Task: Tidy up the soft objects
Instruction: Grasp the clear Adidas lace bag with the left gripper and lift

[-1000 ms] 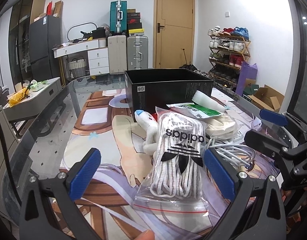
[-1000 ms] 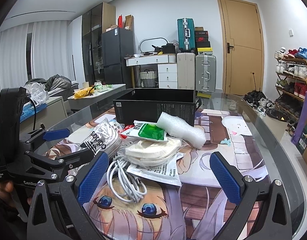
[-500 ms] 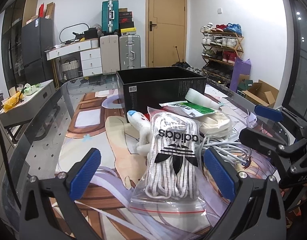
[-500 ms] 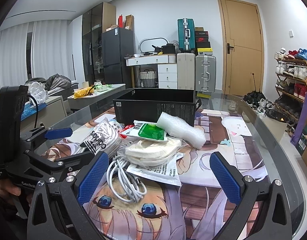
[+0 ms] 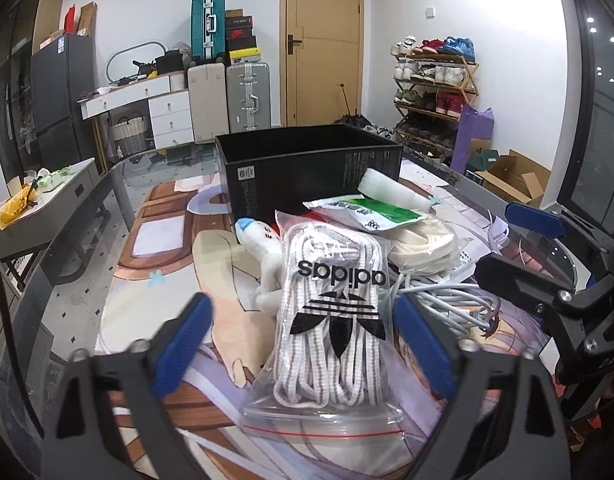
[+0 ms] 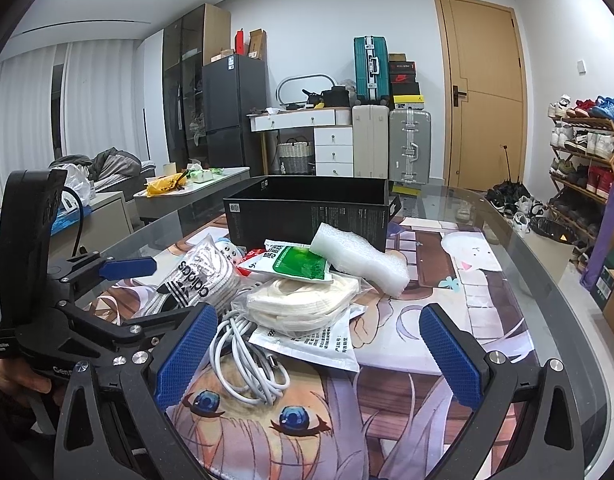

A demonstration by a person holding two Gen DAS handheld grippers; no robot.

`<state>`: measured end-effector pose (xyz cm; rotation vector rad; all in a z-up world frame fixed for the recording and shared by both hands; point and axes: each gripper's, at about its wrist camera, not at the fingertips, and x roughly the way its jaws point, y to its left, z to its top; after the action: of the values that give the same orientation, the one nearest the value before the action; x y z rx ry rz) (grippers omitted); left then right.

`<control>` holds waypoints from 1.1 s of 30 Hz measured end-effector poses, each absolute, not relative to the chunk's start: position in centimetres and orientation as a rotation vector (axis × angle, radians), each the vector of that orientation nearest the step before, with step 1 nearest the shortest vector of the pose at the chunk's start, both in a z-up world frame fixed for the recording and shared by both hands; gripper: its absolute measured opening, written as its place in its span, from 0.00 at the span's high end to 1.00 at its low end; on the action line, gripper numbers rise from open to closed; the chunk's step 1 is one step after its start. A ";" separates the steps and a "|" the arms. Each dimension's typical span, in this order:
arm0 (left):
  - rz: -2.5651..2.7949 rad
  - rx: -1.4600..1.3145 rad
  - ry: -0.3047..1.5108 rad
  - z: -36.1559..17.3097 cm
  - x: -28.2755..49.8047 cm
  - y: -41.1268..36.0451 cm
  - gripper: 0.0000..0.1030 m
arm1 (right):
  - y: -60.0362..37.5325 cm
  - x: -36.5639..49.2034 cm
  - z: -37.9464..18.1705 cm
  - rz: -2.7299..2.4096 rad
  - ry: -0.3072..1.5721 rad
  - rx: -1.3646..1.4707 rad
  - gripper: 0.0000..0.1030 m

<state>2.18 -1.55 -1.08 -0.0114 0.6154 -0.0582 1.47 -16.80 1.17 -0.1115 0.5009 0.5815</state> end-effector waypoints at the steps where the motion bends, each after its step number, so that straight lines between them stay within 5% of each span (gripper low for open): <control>1: -0.066 -0.018 0.622 -1.2 2.2 -1.5 0.21 | -16.8 1.5 1.2 0.582 0.502 -0.112 0.00; 6: -0.112 -0.061 0.655 -1.6 2.4 -1.1 0.49 | -16.8 1.5 1.1 0.583 0.502 -0.112 0.00; 12: -0.122 -0.086 0.637 -1.4 1.9 -0.8 0.59 | -16.7 1.7 0.8 0.589 0.516 -0.115 0.00; 33: -0.073 -0.137 0.577 0.6 1.3 2.3 0.61 | -13.8 5.5 2.8 0.637 0.746 -0.119 0.00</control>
<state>1.30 2.29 0.58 -0.1371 0.5769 -0.0731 5.54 -13.78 2.80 -0.1193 0.7459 0.6365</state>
